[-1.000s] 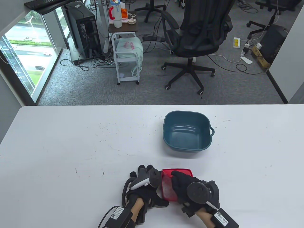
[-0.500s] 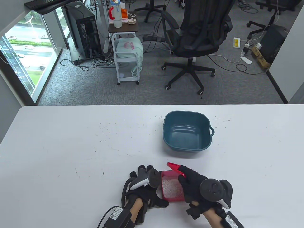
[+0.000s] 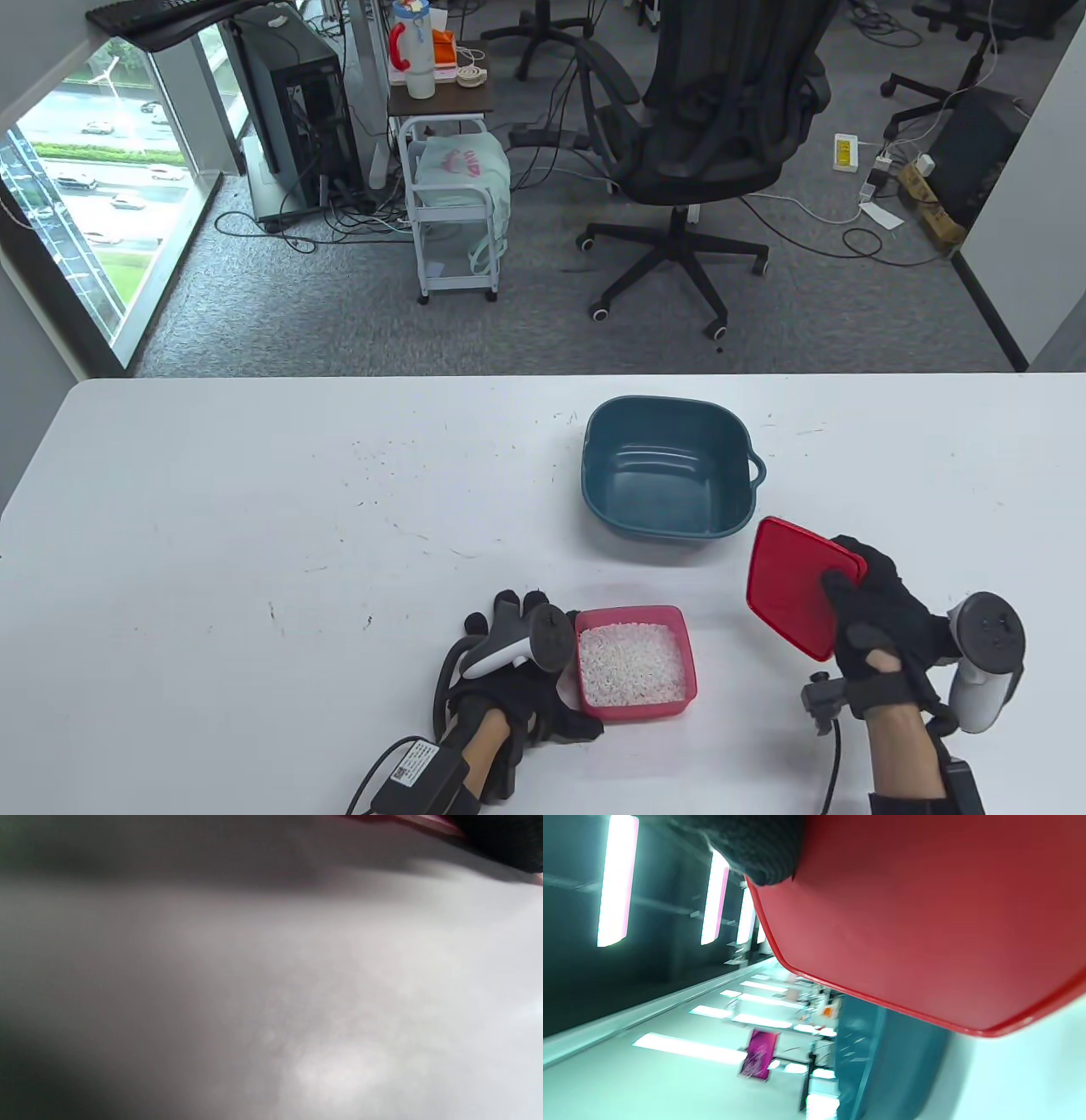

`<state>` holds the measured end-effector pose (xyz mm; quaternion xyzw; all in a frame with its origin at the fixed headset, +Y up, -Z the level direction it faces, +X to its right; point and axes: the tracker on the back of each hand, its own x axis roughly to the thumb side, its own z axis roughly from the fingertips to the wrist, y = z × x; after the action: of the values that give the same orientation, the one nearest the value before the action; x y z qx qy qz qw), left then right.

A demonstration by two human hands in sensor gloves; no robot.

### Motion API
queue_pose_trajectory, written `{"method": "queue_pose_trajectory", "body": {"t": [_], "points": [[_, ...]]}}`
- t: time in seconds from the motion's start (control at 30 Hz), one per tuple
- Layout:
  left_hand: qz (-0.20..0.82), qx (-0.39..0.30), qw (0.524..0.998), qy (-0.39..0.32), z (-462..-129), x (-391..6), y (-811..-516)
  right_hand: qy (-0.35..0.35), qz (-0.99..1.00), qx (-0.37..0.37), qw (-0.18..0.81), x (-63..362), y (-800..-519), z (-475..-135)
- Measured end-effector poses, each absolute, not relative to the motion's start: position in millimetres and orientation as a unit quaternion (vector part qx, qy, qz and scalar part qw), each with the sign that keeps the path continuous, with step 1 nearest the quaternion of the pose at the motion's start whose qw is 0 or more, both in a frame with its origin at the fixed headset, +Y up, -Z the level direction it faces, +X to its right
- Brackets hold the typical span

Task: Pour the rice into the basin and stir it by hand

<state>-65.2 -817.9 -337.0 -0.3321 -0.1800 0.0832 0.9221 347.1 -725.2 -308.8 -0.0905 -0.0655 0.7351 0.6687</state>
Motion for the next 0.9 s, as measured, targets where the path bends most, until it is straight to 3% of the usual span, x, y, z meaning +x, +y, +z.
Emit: {"method": "queue_pose_trajectory", "body": {"t": [0.23, 0.4, 0.67, 0.8, 0.9], "points": [[0.083, -0.333, 0.922, -0.181, -337, -66, -818, -0.005, 0.674, -0.226, 0.703, 383, -779, -315], [0.084, -0.333, 0.922, -0.181, -337, -66, -818, 0.0, 0.692, -0.272, 0.668, 390, -788, -316], [0.085, -0.333, 0.921, -0.183, -336, -67, -819, 0.05, 0.8, -0.344, 0.489, 399, -781, -317], [0.085, -0.333, 0.921, -0.183, -336, -67, -819, 0.082, 0.858, -0.379, 0.336, 395, -771, -318], [0.085, -0.333, 0.921, -0.183, -336, -67, -819, 0.085, 0.864, -0.386, 0.311, 394, -772, -319]]}}
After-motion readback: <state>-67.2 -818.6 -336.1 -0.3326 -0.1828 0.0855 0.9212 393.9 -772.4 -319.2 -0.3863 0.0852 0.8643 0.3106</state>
